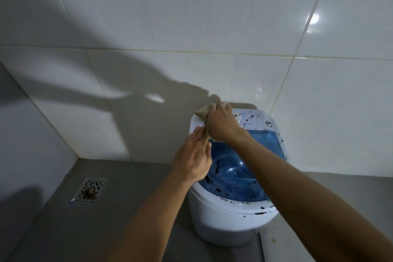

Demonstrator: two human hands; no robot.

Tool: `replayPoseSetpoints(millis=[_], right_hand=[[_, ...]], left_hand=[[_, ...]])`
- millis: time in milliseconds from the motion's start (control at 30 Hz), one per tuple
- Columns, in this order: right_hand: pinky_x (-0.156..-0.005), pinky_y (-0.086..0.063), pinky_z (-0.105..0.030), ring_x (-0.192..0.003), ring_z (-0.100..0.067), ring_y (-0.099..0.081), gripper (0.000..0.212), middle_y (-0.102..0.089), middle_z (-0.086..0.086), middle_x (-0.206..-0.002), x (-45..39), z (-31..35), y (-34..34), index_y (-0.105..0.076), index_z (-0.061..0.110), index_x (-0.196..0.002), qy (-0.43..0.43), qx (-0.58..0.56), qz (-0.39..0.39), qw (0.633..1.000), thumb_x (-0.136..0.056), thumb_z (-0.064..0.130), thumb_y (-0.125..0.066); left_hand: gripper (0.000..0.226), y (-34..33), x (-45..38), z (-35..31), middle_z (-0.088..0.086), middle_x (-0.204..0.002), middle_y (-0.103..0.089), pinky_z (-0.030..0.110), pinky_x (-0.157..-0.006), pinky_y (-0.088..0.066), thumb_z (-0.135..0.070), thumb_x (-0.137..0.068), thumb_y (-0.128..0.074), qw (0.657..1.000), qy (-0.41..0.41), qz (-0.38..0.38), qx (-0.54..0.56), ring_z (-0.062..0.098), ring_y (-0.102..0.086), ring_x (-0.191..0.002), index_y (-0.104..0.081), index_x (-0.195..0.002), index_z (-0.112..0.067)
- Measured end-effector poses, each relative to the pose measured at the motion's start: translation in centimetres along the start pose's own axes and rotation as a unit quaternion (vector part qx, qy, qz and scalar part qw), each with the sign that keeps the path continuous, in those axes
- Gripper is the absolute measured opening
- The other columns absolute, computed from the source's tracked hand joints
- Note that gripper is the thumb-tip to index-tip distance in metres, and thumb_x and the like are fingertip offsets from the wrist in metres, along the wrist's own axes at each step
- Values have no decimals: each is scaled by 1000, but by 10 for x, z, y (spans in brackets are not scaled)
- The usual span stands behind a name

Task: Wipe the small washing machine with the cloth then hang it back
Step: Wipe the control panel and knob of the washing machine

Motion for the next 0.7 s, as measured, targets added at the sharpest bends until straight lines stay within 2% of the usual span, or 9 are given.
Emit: replayPoseSetpoints(millis=[67,133,233,367,433,500,567,633,700], right_hand=[[-107,-35,-50,-125,-37,-38,40,-53,-14,-126,13,4,-9,-60,12,-130,-3,-18,-11,1000,-90,17,-55],[-110,-34,-49,-128,-36,-37,32,-53,-16,-126,12,1,-10,-61,2,-120,-19,-64,-2,998,-90,12,-55],[-114,-29,-47,-130,-39,-36,42,-48,-18,-132,-8,-13,-4,-55,3,-129,-39,-96,-12,995,-90,14,-59],[-105,-40,-47,-125,-41,-45,36,-54,-19,-131,-27,-25,-3,-56,4,-126,-72,-138,3,988,-90,8,-55],[-101,-44,-46,-123,-36,-50,30,-58,-17,-128,-22,-17,-4,-59,4,-120,-39,-154,-8,987,-91,7,-54],[-103,-44,-48,-128,-32,-46,31,-54,-13,-132,-8,-5,-10,-58,6,-121,9,-162,-20,987,-91,6,-54],[-111,-37,-48,-136,-31,-39,40,-49,-12,-141,4,5,-17,-55,8,-130,63,-144,-21,987,-90,7,-53],[-117,-28,-45,-137,-30,-38,40,-50,-9,-140,-3,7,-15,-54,12,-132,86,-121,-24,989,-92,12,-54],[-114,-30,-43,-132,-28,-45,37,-54,-5,-135,-20,7,-7,-57,18,-131,86,-106,-15,991,-95,17,-54]], left_hand=[[49,3,-1,-3,-3,-159,-21,29,-119,-18,-22,-101,-30,1000,-5,3,17,10,-13,-147,-26,-150,-19],[50,3,-2,-3,-2,-160,-19,28,-119,-16,-22,-101,-31,1000,-8,7,12,10,-12,-147,-24,-150,-18],[49,-1,0,1,3,-159,-24,31,-120,-17,-26,-101,-28,1000,-6,1,-11,13,-15,-147,-29,-149,-13],[49,-2,0,2,8,-158,-26,29,-121,-14,-24,-101,-28,1000,-5,-3,-21,15,-16,-147,-33,-147,-7],[49,0,1,2,6,-158,-26,29,-121,-14,-25,-101,-28,1000,-2,-6,-15,14,-16,-147,-33,-147,-8],[49,2,0,0,4,-158,-25,28,-120,-14,-25,-101,-29,1000,-3,-7,-7,13,-16,-147,-31,-148,-11],[49,6,0,-2,3,-158,-25,26,-119,-15,-24,-101,-30,1000,-7,-15,-2,13,-17,-146,-29,-149,-13],[49,7,1,-3,3,-158,-26,24,-118,-13,-24,-101,-30,1000,-10,-21,-8,13,-18,-146,-32,-148,-12],[48,7,1,-1,5,-157,-28,22,-116,-10,-24,-101,-30,1000,-11,-24,-16,14,-18,-147,-35,-146,-9]])
Point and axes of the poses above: each hand's wrist, its own x-axis away from the middle knuckle, its own y-axis out of the back of the hand, z = x × y, the point moved 10 cm from there along -x, towards the middle knuckle
